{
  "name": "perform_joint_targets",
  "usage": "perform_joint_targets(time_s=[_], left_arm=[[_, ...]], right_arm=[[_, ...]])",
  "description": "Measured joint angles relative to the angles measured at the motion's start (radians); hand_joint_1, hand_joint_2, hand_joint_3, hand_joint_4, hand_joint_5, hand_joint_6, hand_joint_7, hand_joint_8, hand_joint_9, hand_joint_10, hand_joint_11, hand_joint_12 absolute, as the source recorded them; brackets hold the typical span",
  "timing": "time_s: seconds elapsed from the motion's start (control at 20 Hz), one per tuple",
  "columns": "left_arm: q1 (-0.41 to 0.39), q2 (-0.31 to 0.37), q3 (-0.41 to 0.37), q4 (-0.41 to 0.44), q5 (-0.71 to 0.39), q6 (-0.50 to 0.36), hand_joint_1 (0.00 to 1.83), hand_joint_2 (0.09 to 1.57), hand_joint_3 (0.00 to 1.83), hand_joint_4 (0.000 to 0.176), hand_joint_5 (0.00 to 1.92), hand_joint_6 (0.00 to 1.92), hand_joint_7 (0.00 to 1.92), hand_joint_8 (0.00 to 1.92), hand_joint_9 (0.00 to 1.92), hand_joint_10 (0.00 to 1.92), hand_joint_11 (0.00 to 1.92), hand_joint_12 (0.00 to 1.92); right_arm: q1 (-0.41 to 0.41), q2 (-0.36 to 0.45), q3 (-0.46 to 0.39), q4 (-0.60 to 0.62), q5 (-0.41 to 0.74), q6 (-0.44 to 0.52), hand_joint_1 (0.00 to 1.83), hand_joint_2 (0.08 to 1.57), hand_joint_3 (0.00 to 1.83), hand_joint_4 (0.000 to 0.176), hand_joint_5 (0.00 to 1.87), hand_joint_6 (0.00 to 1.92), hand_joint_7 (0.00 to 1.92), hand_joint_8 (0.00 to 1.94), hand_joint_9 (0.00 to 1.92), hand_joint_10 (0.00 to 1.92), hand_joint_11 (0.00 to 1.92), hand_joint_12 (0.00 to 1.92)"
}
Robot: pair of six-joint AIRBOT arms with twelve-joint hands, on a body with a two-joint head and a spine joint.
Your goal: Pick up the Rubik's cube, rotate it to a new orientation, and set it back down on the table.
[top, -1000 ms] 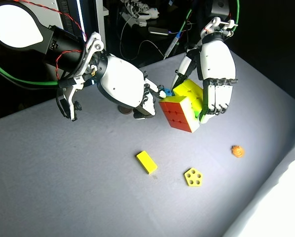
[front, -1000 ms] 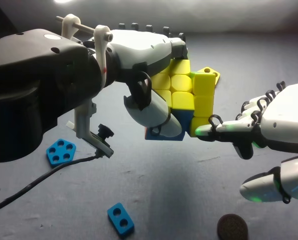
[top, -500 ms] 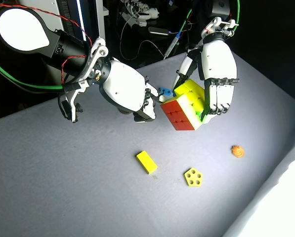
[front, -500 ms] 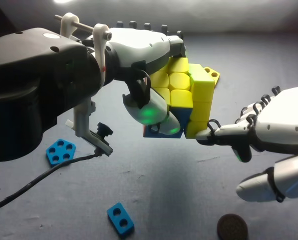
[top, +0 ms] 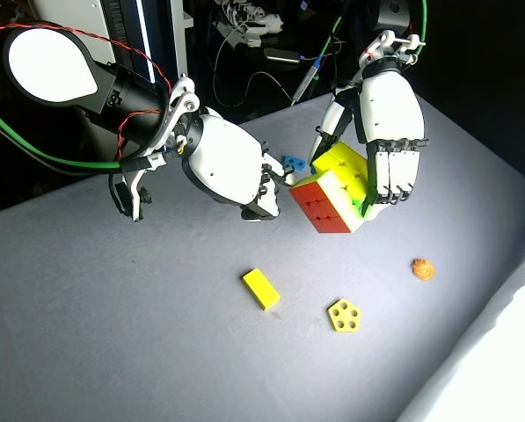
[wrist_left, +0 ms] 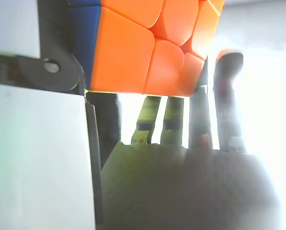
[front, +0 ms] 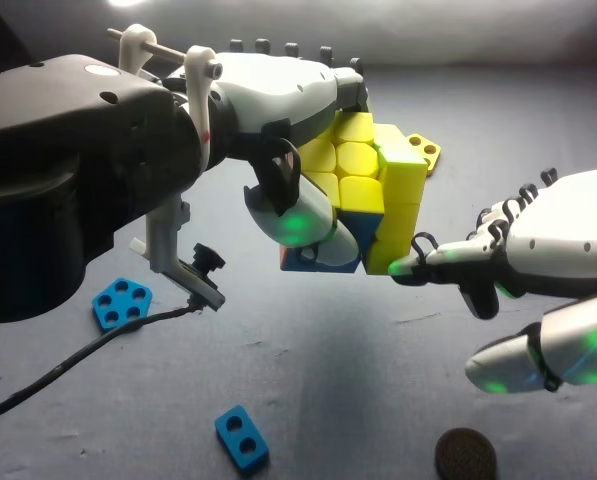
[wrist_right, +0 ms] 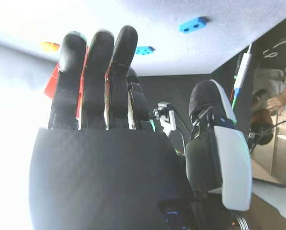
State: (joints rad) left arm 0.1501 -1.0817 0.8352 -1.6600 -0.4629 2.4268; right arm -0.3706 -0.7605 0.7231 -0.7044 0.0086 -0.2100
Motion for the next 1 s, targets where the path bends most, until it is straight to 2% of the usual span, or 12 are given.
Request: perform_joint_targets(time_s=[0.15, 0.35, 0.45, 0.55, 0.65, 1.0], left_arm=[[0.0, 0.001, 0.002, 0.002, -0.005, 0.0, 1.02, 1.41, 0.0, 0.006, 0.48, 1.69, 0.49, 1.86, 0.39, 1.92, 0.39, 1.92], [0.0, 0.001, 0.002, 0.002, -0.008, 0.003, 1.01, 1.42, 0.0, 0.018, 0.46, 1.74, 0.49, 1.84, 0.4, 1.92, 0.4, 1.92], [0.0, 0.001, 0.002, 0.002, -0.008, 0.003, 1.02, 1.41, 0.0, 0.008, 0.47, 1.69, 0.51, 1.84, 0.41, 1.92, 0.39, 1.92], [0.0, 0.001, 0.002, 0.002, -0.01, 0.003, 1.01, 1.42, 0.0, 0.014, 0.48, 1.71, 0.47, 1.86, 0.4, 1.92, 0.4, 1.92], [0.0, 0.001, 0.002, 0.002, -0.01, 0.004, 1.01, 1.42, 0.0, 0.004, 0.46, 1.71, 0.49, 1.87, 0.39, 1.92, 0.38, 1.92], [-0.005, 0.001, 0.002, 0.003, -0.012, 0.004, 1.0, 1.43, 0.0, 0.011, 0.45, 1.74, 0.47, 1.88, 0.39, 1.92, 0.39, 1.92]], right_arm=[[0.008, -0.005, 0.009, 0.011, 0.0, 0.0, 0.18, 1.24, 0.0, 0.0, 0.07, 0.0, 0.44, 1.12, 0.37, 1.69, 0.25, 1.92], [0.013, -0.013, 0.013, 0.017, -0.008, 0.0, 0.17, 1.25, 0.0, 0.0, 0.07, 0.0, 0.44, 1.11, 0.38, 1.68, 0.24, 1.92], [0.018, -0.019, 0.014, 0.017, -0.019, 0.0, 0.15, 1.26, 0.0, 0.0, 0.08, 0.01, 0.43, 1.12, 0.39, 1.68, 0.28, 1.92], [0.019, -0.02, 0.015, 0.021, -0.017, 0.0, 0.17, 1.25, 0.0, 0.0, 0.08, 0.0, 0.43, 1.11, 0.38, 1.67, 0.25, 1.92], [0.019, -0.024, 0.015, 0.021, -0.023, 0.0, 0.17, 1.25, 0.0, 0.0, 0.08, 0.0, 0.45, 1.11, 0.4, 1.68, 0.25, 1.92], [0.019, -0.031, 0.015, 0.021, -0.046, 0.0, 0.16, 1.25, 0.0, 0.0, 0.07, 0.0, 0.44, 1.11, 0.37, 1.68, 0.24, 1.92]])
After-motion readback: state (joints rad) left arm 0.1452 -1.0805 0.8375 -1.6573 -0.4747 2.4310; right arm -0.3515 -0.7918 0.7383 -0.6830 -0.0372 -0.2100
